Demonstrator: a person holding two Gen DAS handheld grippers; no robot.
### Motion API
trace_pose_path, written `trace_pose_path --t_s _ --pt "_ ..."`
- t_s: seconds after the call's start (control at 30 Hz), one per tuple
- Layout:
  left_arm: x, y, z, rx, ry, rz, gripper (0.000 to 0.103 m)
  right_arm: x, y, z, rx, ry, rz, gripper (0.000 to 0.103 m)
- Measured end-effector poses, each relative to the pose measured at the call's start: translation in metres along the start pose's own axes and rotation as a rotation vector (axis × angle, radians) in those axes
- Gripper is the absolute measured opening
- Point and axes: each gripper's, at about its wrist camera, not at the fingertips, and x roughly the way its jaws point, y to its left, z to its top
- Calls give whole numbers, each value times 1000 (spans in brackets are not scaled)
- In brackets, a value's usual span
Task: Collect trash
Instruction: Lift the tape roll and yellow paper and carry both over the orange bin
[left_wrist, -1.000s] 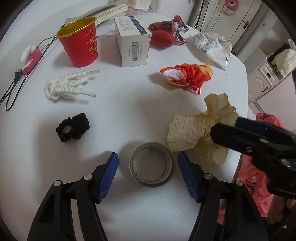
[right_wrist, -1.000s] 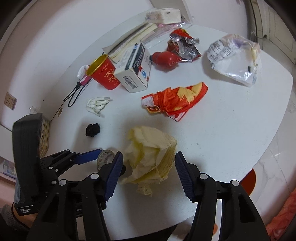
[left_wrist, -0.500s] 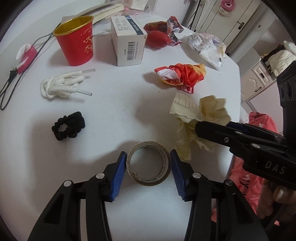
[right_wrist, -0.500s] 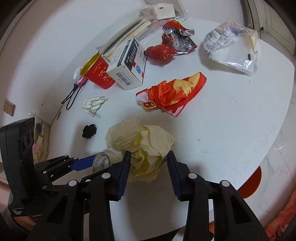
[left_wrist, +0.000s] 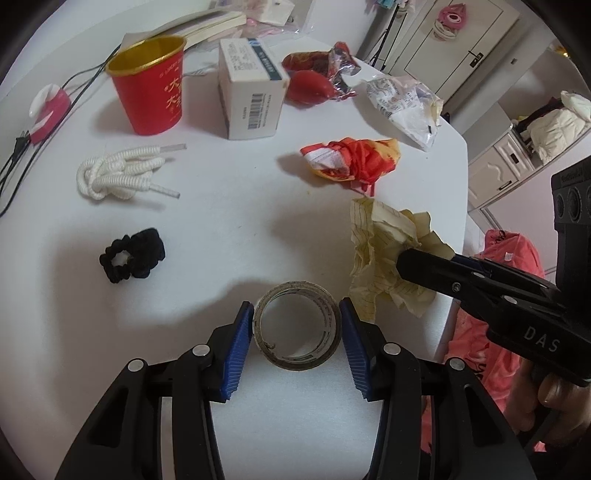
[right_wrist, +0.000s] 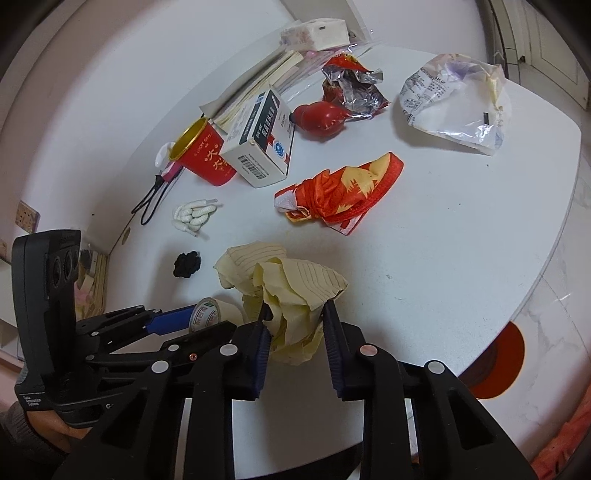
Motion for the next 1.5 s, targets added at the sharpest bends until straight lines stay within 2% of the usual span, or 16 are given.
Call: trace_pose_path --t_s 0.33,0.53,0.8,0.9,1.13,1.33,1.5 --pt "-22 -39 6 39 -59 7 49 -54 -6 -11 -28 -77 -17 26" --pt "-34 -88 7 96 -102 -14 49 -110 -22 -31 -44 -145 -65 25" --pt "-36 -168 7 212 -133 -77 49 -183 -67 -64 28 -235 -137 25" --pt "-30 -195 7 256 -125 -100 49 -209 -90 -80 74 -267 -172 25" --pt "7 -257 6 387 -66 -140 49 -238 -135 -111 161 -307 -247 25" --pt "42 -288 10 448 -11 -161 49 -237 -174 -123 246 -294 -288 25" --pt "68 -299 10 480 40 -169 49 -224 -201 -124 301 -272 -299 25"
